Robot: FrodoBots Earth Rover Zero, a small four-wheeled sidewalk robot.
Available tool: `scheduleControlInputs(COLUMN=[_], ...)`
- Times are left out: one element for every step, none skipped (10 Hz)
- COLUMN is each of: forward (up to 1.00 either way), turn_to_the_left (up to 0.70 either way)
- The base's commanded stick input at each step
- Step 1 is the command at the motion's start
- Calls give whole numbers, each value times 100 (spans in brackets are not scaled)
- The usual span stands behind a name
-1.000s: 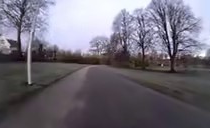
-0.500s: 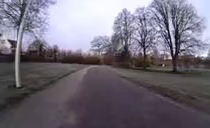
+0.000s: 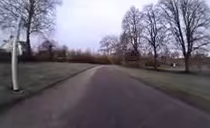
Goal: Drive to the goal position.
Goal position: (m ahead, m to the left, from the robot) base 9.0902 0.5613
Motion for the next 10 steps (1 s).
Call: scheduleControlInputs(forward=[100, 100, 100, 100, 100, 100, 100, 100, 100, 100], turn_to_the_left=[0, 0, 0, 0, 0, 0, 0, 0, 0, 0])
